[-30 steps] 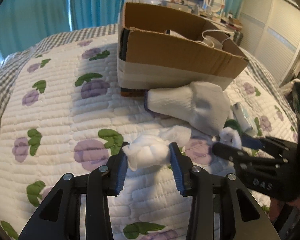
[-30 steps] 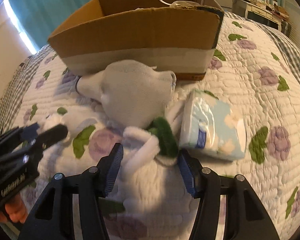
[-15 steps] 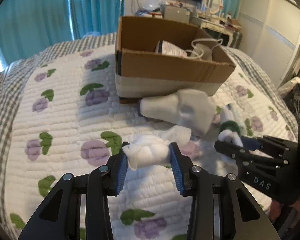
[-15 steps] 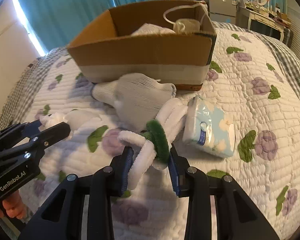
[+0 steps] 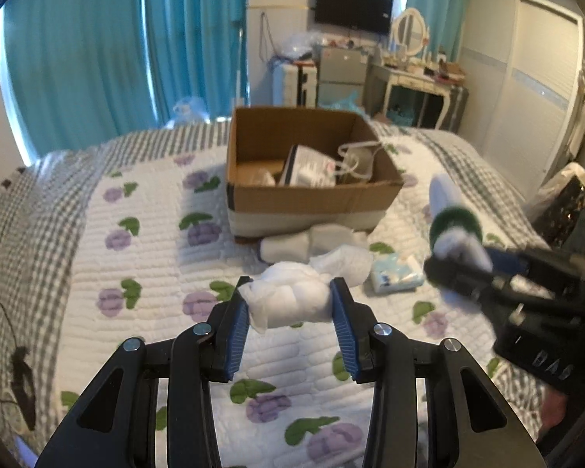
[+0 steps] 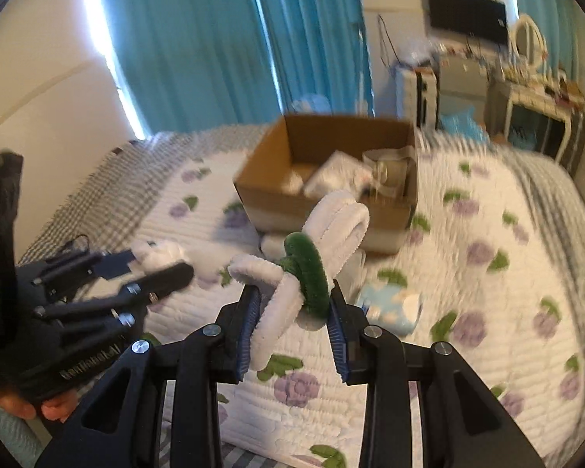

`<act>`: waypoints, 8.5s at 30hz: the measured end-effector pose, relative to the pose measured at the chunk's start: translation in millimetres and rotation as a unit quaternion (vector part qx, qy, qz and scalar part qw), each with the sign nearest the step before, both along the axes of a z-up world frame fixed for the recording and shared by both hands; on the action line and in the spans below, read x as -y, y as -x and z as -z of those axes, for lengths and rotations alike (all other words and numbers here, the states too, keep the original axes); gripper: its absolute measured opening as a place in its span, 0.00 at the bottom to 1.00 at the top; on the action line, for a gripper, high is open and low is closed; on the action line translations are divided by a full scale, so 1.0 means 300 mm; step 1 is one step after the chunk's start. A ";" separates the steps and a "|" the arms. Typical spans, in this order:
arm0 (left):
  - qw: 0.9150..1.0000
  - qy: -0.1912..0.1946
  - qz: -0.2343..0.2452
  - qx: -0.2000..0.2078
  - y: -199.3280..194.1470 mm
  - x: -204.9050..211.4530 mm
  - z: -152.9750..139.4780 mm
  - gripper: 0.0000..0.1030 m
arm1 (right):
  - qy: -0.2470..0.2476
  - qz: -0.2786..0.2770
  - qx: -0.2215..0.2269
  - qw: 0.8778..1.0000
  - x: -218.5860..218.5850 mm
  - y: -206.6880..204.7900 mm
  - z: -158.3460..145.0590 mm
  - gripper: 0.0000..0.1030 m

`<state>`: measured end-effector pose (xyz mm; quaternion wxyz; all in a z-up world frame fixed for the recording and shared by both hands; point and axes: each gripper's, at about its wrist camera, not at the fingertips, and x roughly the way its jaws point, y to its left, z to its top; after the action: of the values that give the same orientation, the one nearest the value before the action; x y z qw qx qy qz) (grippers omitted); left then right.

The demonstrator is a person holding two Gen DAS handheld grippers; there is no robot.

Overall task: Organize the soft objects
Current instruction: 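Carry the cotton piece and plush toy into the box and release both, then grasp the light-blue tissue pack with the right tool while the left tool grasps the white glove, then carry the tissue pack and glove into the box and open both tools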

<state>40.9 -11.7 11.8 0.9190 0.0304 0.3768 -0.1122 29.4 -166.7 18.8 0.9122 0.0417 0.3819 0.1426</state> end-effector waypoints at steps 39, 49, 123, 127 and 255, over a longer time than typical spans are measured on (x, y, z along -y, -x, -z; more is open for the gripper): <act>1.000 -0.019 -0.003 0.018 -0.647 0.106 0.008 0.38 | 0.084 -0.004 0.027 0.996 0.104 -0.749 -0.027 0.31; 1.000 -0.018 0.008 0.014 -0.716 0.107 0.083 0.53 | 0.070 0.023 0.025 0.997 0.126 -0.865 0.048 0.56; 0.997 -0.051 -0.035 -0.044 -0.298 0.128 0.336 1.00 | 0.084 0.038 -0.110 0.990 0.228 -0.365 0.545 0.81; 0.997 -0.053 -0.012 -0.049 -0.304 0.176 0.349 1.00 | 0.101 0.049 -0.088 0.990 0.267 -0.353 0.512 0.79; 0.997 -0.023 0.018 0.065 -0.650 0.084 -0.131 0.85 | 0.033 0.050 0.056 0.997 0.172 -0.745 -0.210 0.93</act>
<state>235.9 -37.0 51.0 0.9384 0.0655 0.3185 -0.1173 252.9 -218.4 81.7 0.9389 0.0227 0.3322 0.0864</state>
